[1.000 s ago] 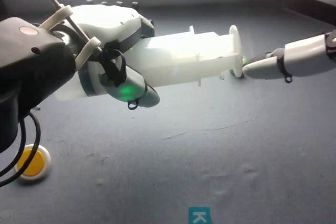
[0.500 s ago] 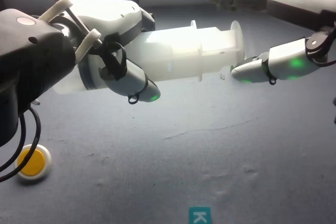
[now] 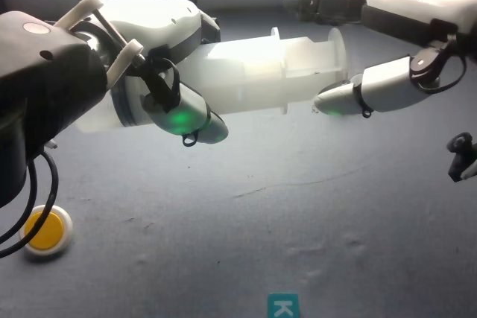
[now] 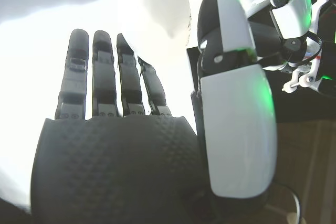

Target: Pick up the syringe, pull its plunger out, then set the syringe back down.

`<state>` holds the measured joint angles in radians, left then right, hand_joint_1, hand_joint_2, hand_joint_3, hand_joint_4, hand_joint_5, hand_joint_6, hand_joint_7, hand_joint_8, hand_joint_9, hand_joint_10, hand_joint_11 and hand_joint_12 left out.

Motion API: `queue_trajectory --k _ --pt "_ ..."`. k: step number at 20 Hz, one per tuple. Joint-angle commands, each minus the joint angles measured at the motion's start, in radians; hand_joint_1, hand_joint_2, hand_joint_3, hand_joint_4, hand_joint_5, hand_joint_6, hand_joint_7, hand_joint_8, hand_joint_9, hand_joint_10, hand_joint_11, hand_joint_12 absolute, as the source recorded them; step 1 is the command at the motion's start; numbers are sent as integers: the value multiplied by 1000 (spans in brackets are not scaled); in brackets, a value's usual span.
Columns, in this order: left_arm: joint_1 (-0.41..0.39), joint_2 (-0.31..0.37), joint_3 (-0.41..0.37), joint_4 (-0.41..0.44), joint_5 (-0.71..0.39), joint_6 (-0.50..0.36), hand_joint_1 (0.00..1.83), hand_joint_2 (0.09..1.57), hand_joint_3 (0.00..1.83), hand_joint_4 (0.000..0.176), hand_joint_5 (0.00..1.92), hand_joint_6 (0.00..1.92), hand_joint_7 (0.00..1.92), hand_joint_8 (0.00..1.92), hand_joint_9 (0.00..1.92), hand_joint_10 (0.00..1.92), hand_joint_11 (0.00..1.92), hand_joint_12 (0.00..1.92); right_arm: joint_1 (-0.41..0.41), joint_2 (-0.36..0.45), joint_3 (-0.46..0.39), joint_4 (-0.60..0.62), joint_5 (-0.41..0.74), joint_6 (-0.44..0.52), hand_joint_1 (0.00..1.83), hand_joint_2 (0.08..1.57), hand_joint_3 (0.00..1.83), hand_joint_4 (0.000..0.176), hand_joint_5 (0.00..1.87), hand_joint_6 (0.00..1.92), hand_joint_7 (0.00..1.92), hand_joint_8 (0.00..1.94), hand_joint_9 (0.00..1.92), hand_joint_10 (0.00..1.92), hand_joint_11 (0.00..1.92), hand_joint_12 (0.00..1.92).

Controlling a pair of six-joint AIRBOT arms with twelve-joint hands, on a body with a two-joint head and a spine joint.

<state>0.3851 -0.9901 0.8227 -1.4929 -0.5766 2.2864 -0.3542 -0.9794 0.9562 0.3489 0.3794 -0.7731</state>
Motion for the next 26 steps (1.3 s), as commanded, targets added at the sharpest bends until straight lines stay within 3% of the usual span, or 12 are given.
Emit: queue_trajectory --k 1,10,12,13,14,16,17,18,19,21,26 --pt "-22 4 3 57 -32 5 1211 1152 0 0 872 1059 965 1128 928 702 606 1222 4 -2 3 -6 123 9 1123 1004 0 0 256 45 333 30 328 45 0 773" --pt "-29 3 6 43 -32 16 1201 1165 1 0 830 1137 948 1137 909 720 596 1223 14 -18 13 -8 137 6 1184 1071 4 0 419 89 435 53 448 102 0 1109" --pt "-32 2 6 43 -33 16 1207 1152 0 0 861 1100 972 1090 932 705 612 1216 14 -11 19 -8 138 6 1156 1086 4 0 378 301 470 147 420 276 0 1163" --pt "-33 1 6 43 -35 16 1208 1152 0 0 861 1085 968 1110 932 697 615 1202 13 -9 20 -8 138 7 1133 1101 0 0 308 594 463 282 371 483 0 1254" --pt "-35 0 6 43 -36 16 1208 1152 1 0 864 1081 966 1115 932 696 617 1199 12 -8 20 -8 138 7 1111 1111 0 0 226 815 375 554 304 681 0 1297" --pt "-36 -1 6 43 -37 18 1205 1157 1 0 851 1107 959 1121 919 708 598 1224 11 -7 21 -8 138 7 1026 1145 2 0 214 1019 305 906 264 910 22 1362" --pt "-36 -1 6 42 -37 18 1204 1158 1 0 847 1119 960 1112 916 706 594 1225 11 -6 21 -8 140 7 1013 1152 1 0 319 972 389 945 324 967 95 1360" --pt "-37 -1 6 42 -37 18 1211 1147 0 0 871 1078 981 1083 930 695 604 1217 11 -5 21 -8 142 7 1093 1251 5 0 581 1359 649 1337 433 1050 199 1437" --pt "-38 -1 6 42 -37 20 1210 1147 0 0 875 1066 975 1099 927 685 599 1220 12 -2 21 -8 142 7 1117 1266 0 15 655 1404 712 1406 506 1066 248 1454" --pt "-39 -1 6 42 -37 20 1208 1155 0 0 844 1115 973 1097 927 694 594 1233 12 1 21 -8 143 7 1169 1210 0 9 821 1188 804 1344 674 1069 378 1448" --pt "-40 -1 6 42 -39 21 1207 1149 1 0 858 1115 979 1070 945 655 598 1204 8 1 21 -8 143 7 1164 1212 0 23 802 1258 813 1285 712 991 418 1408"
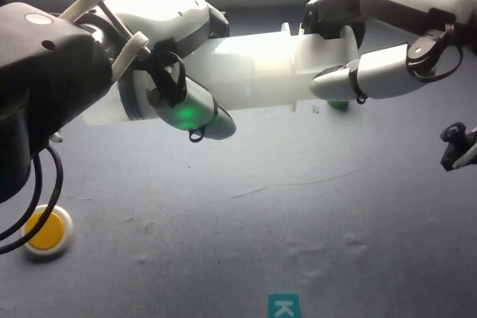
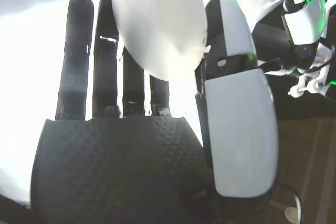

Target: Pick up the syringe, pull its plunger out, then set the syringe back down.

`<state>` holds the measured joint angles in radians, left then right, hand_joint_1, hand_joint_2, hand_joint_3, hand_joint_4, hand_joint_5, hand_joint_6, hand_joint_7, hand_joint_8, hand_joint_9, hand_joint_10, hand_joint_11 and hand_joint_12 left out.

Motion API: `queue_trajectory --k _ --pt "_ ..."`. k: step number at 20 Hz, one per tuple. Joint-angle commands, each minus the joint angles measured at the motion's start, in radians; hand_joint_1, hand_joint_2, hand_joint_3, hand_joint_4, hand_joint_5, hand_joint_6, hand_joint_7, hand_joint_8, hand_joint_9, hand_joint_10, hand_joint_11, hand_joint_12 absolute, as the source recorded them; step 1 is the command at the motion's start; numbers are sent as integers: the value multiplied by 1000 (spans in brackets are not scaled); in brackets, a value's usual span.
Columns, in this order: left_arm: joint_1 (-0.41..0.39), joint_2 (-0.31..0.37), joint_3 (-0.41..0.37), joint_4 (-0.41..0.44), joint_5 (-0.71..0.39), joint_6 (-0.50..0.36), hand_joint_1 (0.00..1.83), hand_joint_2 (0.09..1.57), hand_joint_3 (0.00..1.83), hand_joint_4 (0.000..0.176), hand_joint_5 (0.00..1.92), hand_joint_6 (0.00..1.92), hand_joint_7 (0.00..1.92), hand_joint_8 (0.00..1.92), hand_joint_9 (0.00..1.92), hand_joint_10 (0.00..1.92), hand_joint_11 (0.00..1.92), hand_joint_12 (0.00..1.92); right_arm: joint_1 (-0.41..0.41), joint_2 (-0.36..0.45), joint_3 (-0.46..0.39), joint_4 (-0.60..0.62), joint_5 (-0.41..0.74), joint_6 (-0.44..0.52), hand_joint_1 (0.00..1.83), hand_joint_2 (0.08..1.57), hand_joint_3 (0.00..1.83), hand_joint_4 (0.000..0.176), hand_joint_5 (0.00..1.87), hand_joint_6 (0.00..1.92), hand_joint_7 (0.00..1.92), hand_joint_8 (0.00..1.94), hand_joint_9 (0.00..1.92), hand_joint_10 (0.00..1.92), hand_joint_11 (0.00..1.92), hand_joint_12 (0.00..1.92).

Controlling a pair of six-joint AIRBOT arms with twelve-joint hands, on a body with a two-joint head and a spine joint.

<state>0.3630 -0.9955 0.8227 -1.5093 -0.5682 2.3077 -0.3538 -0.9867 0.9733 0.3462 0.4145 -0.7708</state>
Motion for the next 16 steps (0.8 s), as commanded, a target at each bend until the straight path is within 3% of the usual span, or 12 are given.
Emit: queue_trajectory --k 1,16 --pt "-18 5 6 58 -47 0 1206 1149 1 0 861 1112 975 1075 951 657 607 1203 7 9 4 -5 108 5 1168 1206 0 24 813 1248 825 1259 723 968 407 1412" --pt "-18 5 7 58 -50 0 1209 1145 0 0 878 1082 978 1075 955 641 606 1210 11 86 3 12 85 9 1177 1189 0 24 839 1201 851 1226 739 968 411 1428"
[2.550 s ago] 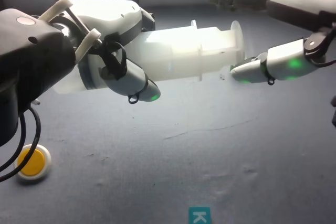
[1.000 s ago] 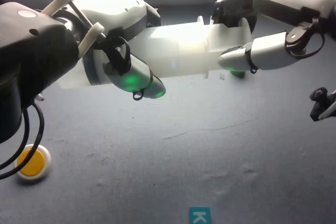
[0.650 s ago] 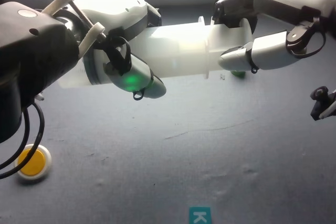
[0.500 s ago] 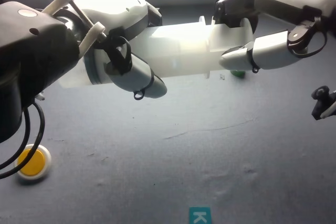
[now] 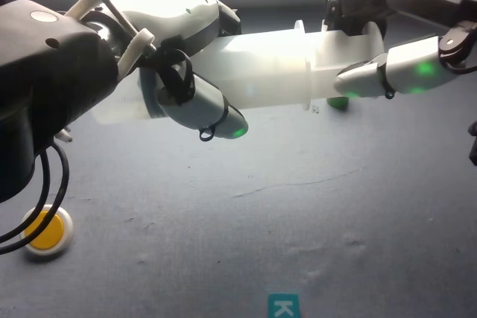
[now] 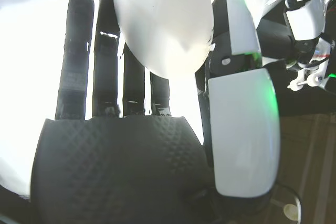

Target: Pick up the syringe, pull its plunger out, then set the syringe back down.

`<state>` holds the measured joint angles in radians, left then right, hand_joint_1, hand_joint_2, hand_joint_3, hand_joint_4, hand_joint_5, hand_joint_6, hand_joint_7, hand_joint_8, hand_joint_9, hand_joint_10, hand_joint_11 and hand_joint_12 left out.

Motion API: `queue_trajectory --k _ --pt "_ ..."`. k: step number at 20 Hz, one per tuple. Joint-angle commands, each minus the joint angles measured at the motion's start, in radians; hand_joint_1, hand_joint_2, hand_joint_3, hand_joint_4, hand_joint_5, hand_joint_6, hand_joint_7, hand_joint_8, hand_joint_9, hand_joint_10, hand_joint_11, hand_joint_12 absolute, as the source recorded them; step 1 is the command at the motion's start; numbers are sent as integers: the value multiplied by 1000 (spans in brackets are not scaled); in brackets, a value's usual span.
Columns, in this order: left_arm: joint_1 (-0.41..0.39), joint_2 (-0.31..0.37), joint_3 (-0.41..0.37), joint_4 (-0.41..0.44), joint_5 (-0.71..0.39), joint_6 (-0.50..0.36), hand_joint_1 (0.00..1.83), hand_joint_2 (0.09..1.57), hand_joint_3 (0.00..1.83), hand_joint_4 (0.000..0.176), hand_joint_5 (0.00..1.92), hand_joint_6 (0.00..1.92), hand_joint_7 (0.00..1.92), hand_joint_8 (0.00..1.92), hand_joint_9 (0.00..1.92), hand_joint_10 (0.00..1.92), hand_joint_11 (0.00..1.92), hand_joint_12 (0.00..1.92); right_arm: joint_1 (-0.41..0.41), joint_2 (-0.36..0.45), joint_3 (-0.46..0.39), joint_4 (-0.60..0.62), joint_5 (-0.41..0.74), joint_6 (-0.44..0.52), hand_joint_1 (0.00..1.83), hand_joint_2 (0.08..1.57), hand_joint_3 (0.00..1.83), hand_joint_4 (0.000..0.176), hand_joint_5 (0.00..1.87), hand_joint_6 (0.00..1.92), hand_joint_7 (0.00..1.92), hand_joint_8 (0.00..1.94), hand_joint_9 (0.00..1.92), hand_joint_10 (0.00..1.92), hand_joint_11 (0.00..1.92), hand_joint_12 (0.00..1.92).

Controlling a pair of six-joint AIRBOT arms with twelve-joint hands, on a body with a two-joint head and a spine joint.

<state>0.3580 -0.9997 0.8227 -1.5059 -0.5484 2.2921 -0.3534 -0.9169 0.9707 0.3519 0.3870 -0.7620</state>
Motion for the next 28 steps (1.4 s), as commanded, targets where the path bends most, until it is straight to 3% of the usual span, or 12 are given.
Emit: queue_trajectory --k 1,9,14,18,28 --pt "-13 9 7 55 -70 16 1207 1150 1 0 872 1078 961 1119 939 664 604 1210 13 25 6 11 108 0 1175 1193 1 24 833 1218 841 1235 730 980 397 1451" --pt "-13 9 8 55 -70 16 1207 1148 0 0 862 1107 983 1063 941 711 612 1235 30 89 4 13 74 0 1170 1205 1 14 816 1209 815 1316 692 1030 393 1467" --pt "-13 9 5 55 -70 16 1208 1149 0 0 874 1079 969 1103 924 720 604 1237 28 142 3 15 54 0 1182 1184 0 18 846 1172 862 1235 722 1042 420 1469" --pt "-14 9 4 55 -74 16 1215 1138 0 0 891 1054 996 1054 945 723 619 1238 24 190 4 37 44 -1 1173 1198 2 17 814 1212 840 1279 703 1053 413 1484" --pt "-14 9 -1 54 -78 16 1210 1151 1 0 849 1111 978 1091 935 704 601 1232 26 222 3 51 18 -1 1183 1184 0 15 843 1171 865 1237 735 1038 423 1461"
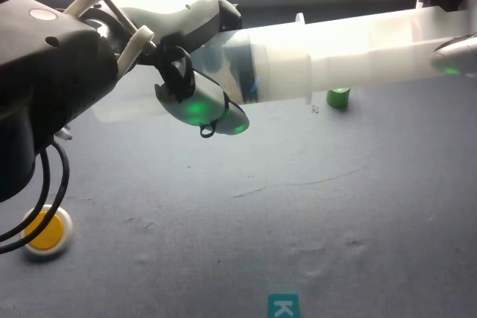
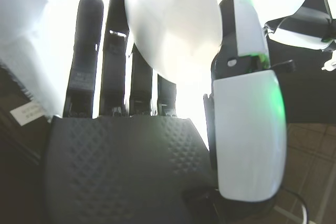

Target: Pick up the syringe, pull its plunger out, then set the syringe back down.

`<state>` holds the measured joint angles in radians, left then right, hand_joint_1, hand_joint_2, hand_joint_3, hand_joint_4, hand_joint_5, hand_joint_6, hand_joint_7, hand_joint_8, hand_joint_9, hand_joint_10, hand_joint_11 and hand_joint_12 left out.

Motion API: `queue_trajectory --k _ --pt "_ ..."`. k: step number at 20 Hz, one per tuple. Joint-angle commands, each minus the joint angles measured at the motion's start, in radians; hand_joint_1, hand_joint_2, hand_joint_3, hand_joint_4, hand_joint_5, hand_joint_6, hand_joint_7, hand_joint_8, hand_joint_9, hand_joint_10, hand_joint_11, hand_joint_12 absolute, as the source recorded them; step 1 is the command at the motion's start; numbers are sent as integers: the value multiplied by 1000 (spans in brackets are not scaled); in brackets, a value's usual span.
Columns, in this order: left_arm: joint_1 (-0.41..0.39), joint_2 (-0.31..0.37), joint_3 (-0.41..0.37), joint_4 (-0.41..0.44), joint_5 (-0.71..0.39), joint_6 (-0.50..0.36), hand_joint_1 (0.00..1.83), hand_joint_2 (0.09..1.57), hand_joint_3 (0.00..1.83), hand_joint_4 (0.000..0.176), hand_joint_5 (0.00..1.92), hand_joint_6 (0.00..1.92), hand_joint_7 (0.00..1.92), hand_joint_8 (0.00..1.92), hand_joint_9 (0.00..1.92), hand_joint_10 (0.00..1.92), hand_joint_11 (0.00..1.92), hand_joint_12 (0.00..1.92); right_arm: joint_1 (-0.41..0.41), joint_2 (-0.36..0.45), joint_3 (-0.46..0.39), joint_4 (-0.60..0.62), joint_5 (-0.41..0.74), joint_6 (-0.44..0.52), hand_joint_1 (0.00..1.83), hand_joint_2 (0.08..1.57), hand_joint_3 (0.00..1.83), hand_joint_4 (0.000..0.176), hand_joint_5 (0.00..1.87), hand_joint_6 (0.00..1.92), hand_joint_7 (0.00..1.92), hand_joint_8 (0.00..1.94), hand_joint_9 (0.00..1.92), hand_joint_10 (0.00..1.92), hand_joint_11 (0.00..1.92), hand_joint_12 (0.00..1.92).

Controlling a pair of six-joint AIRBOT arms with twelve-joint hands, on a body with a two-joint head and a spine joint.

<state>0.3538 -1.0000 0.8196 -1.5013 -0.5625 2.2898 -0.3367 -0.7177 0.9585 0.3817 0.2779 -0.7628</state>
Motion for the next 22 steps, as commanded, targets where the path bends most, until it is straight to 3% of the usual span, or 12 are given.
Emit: queue_trajectory --k 1,16,17,18,19,22 --pt "-10 9 1 49 -64 21 1210 1152 1 0 849 1111 979 1092 935 704 601 1233 9 23 15 21 127 0 1183 1184 0 15 843 1171 865 1237 736 1038 423 1461" --pt "-12 9 2 47 -66 22 1215 1138 0 0 881 1081 1004 1031 969 688 613 1219 8 20 7 21 127 0 1175 1193 3 20 829 1197 841 1268 716 1063 390 1484" --pt "-12 9 2 47 -66 22 1207 1152 3 0 846 1127 974 1080 947 687 600 1216 7 20 7 21 127 0 790 1141 0 0 332 633 402 685 333 733 77 1284" --pt "-12 9 2 47 -66 22 1212 1141 0 0 875 1098 997 1032 968 680 633 1190 7 20 7 21 127 0 447 736 0 0 66 126 80 186 97 155 15 539" --pt "-12 9 3 47 -66 22 1204 1152 3 0 850 1138 972 1069 953 671 611 1205 7 20 7 21 127 0 375 610 0 0 12 24 15 36 19 30 2 107" --pt "-12 9 3 47 -66 22 1210 1151 0 0 853 1105 979 1089 945 702 607 1225 7 20 7 21 127 0 305 539 0 0 0 0 0 0 0 0 0 0"
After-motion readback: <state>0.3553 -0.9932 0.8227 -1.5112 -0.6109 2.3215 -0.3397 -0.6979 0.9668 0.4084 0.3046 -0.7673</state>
